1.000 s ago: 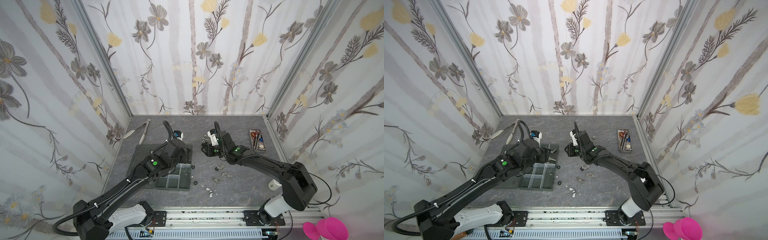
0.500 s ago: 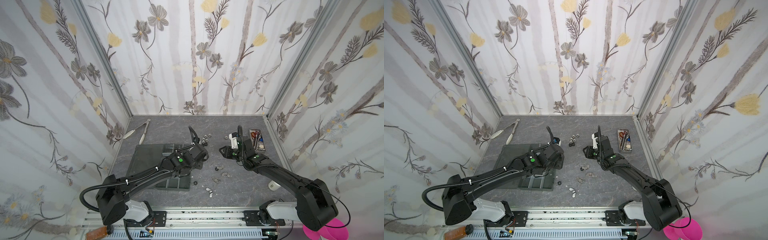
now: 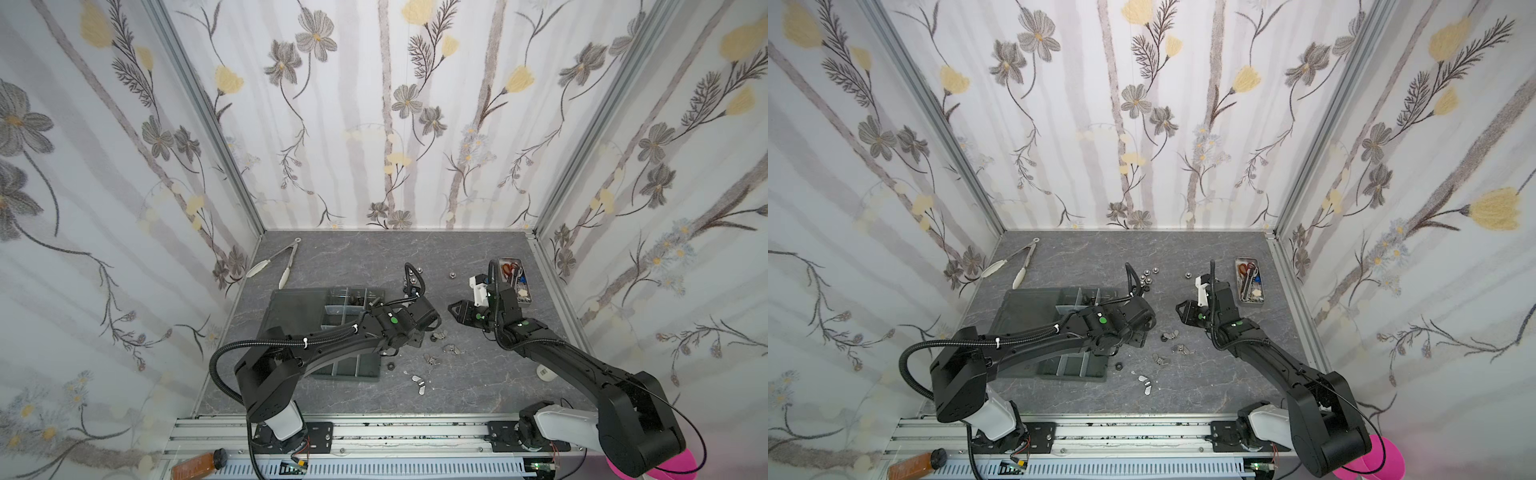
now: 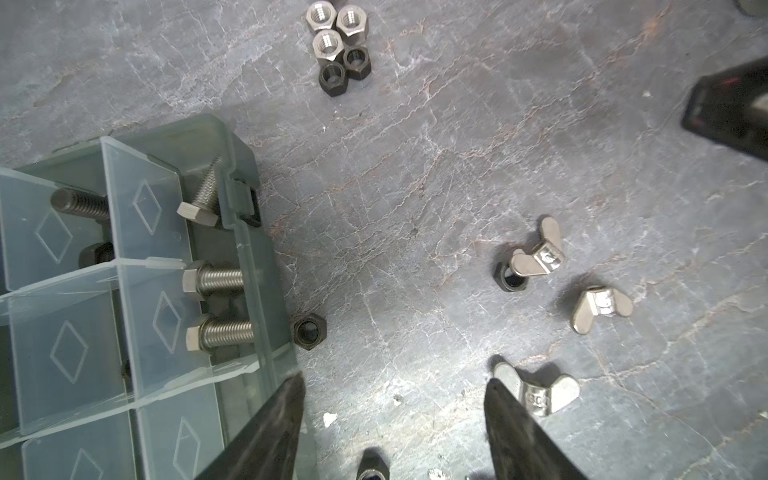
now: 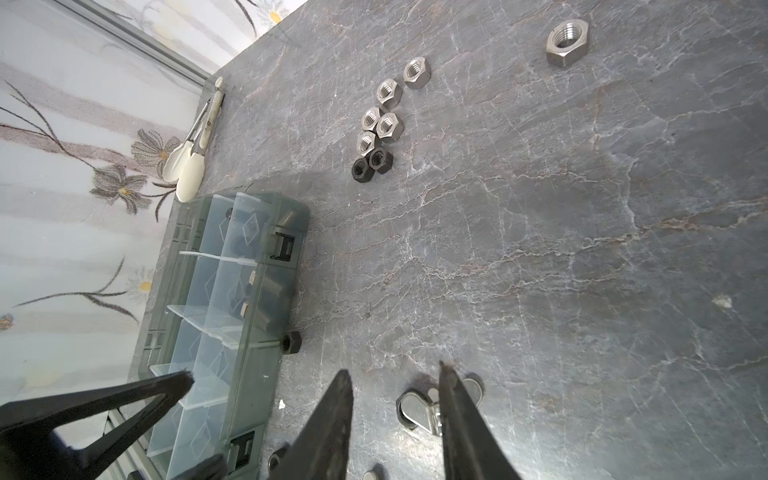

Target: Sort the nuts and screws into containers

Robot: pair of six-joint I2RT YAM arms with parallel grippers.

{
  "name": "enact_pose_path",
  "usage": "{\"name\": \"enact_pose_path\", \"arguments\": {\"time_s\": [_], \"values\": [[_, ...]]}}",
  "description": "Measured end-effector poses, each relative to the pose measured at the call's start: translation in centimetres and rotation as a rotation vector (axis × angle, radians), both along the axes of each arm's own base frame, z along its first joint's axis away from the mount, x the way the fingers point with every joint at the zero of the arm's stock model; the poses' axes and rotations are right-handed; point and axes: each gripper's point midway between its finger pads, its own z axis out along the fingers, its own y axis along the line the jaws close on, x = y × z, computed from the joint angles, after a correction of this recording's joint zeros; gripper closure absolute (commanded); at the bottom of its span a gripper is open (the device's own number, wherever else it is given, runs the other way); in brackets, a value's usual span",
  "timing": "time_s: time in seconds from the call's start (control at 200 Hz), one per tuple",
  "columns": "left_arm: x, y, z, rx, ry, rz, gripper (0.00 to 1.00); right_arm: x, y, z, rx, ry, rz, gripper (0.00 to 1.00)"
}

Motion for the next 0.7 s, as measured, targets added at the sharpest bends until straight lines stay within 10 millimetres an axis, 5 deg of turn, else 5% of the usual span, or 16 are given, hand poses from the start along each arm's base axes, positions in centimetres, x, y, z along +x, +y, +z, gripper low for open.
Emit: {"name": "enact_pose_path", "arguments": {"time_s": [0.325, 0.699], "values": [[0.4, 0.6, -4.2, 0.092, 0.065, 0.056, 0.27, -0.6, -0.7, -1.0, 0.008, 0.018, -0.006, 0.64], [1.5, 2.0, -6.4, 0.111, 0.108, 0.105, 0.23, -0.5, -0.8, -0.9, 0.017, 0.009, 0.000, 0.64]]}}
